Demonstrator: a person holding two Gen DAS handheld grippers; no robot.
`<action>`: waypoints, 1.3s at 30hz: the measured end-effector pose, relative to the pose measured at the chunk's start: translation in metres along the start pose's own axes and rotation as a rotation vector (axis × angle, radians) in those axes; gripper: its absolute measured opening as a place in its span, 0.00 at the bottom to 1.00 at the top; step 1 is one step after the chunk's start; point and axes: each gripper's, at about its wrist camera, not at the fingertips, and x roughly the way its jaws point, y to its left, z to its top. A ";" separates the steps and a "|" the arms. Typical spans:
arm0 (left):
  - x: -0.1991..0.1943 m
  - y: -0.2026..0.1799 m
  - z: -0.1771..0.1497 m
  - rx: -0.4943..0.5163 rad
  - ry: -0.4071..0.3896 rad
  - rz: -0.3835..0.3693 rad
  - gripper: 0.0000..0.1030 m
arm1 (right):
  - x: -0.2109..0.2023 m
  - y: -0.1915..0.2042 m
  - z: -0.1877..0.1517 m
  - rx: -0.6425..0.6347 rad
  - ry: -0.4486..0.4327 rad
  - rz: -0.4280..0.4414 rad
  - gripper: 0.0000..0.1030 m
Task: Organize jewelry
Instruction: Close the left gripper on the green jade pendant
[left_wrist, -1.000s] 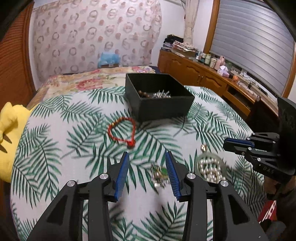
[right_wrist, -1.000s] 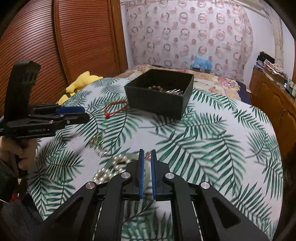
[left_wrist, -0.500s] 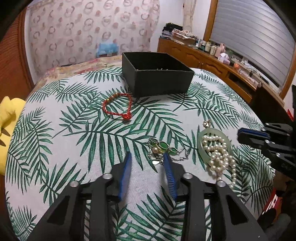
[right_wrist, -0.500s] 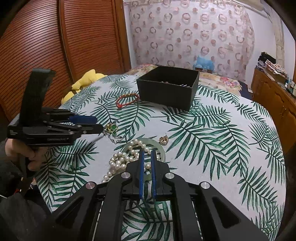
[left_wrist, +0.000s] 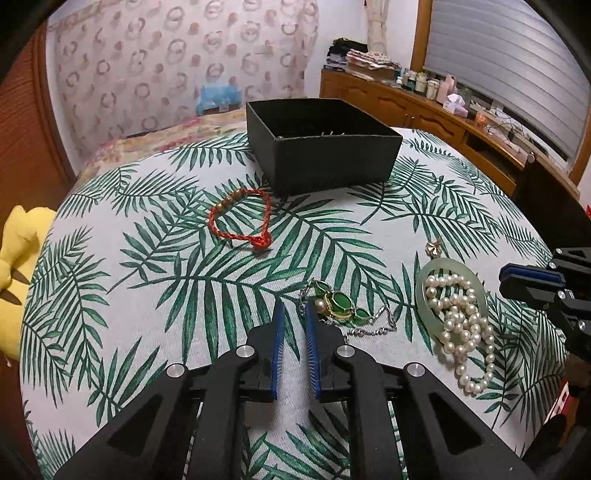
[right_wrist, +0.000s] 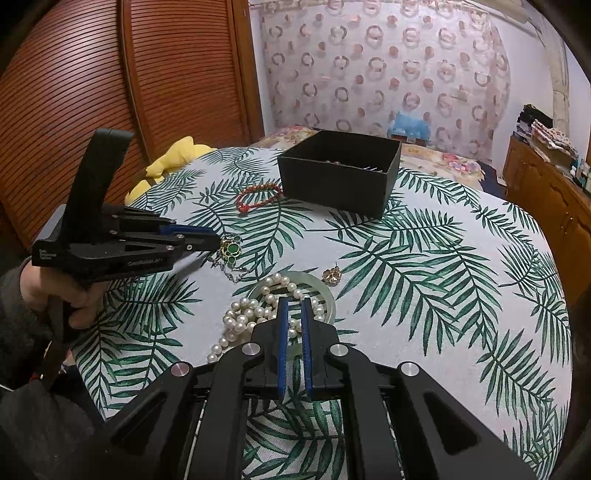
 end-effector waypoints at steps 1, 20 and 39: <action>0.001 0.000 0.001 0.000 0.000 -0.001 0.10 | 0.000 0.000 0.000 0.001 0.000 0.001 0.08; 0.010 -0.008 0.014 0.041 0.003 -0.048 0.00 | 0.003 0.000 -0.006 0.002 0.006 0.002 0.08; -0.012 -0.002 0.026 -0.001 -0.051 -0.075 0.00 | 0.002 -0.003 -0.008 0.006 0.006 0.002 0.08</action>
